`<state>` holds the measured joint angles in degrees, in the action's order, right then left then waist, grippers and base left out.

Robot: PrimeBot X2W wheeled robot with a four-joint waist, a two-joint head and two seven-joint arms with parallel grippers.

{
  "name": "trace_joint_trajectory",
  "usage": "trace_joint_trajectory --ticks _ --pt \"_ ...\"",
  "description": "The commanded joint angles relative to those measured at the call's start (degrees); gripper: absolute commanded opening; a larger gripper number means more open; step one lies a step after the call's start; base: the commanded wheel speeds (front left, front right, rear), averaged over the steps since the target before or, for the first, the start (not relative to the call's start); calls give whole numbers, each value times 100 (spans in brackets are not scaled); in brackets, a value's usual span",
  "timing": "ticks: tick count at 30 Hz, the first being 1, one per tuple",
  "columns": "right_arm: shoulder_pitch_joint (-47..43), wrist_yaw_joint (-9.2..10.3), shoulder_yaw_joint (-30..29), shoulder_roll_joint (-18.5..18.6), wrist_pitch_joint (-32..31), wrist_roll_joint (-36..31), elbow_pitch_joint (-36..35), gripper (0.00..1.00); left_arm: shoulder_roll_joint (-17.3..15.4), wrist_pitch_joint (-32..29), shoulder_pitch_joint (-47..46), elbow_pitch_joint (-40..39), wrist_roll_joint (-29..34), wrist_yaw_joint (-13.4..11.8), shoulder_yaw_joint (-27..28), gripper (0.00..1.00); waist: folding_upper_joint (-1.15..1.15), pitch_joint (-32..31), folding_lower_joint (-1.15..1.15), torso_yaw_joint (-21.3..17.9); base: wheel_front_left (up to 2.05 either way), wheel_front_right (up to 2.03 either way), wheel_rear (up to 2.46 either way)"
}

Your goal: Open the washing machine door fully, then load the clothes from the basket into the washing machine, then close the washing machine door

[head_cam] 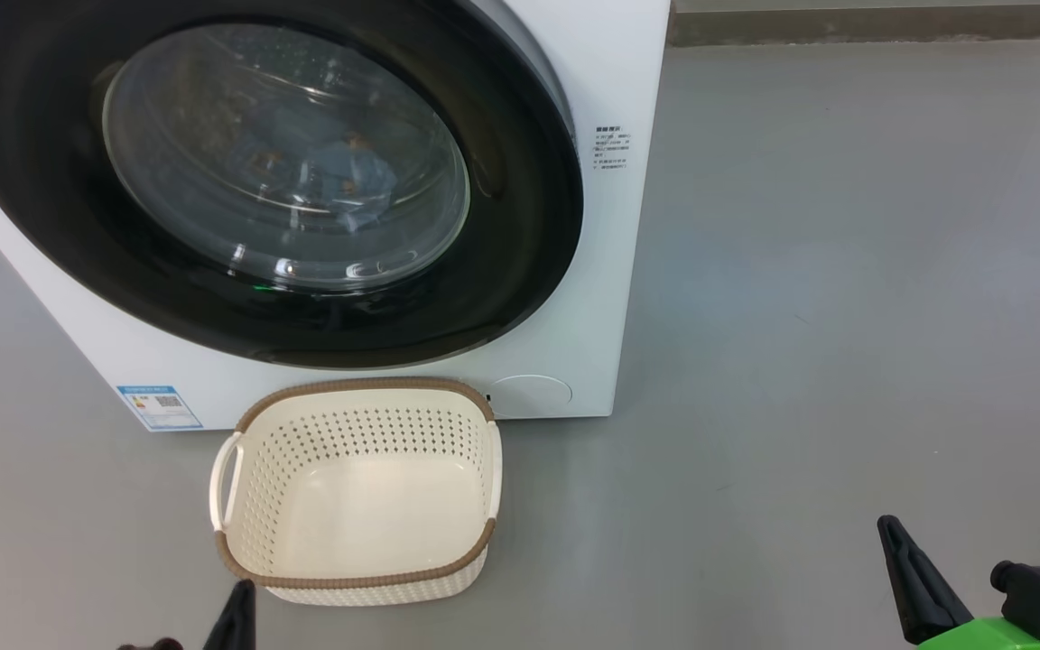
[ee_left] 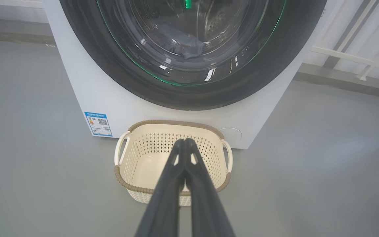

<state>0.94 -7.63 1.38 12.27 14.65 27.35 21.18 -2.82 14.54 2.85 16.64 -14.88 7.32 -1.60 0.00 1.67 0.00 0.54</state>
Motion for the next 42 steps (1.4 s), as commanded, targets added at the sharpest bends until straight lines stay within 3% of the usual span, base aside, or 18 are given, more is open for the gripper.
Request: trace_joint_trajectory --ticks 1,7,12,42 --pt "7 0 -12 23 -20 61 -55 0 -25 -19 -16 -45 -73 0 11 0 0 -1 0 -1 0 0 0" --pt "23 1 -50 -24 -123 375 -95 0 -24 -121 -50 -64 -448 1 50 0 0 -23 13 -3 0 0 0" --pt "48 1 -81 -63 -207 634 -116 0 -24 -204 -90 -67 -756 2 81 0 0 -16 1 -5 0 0 0" --pt "178 5 -271 -295 -714 2183 -272 0 -19 -710 -310 -114 -2603 6 278 0 0 -50 0 -18 0 0 0"
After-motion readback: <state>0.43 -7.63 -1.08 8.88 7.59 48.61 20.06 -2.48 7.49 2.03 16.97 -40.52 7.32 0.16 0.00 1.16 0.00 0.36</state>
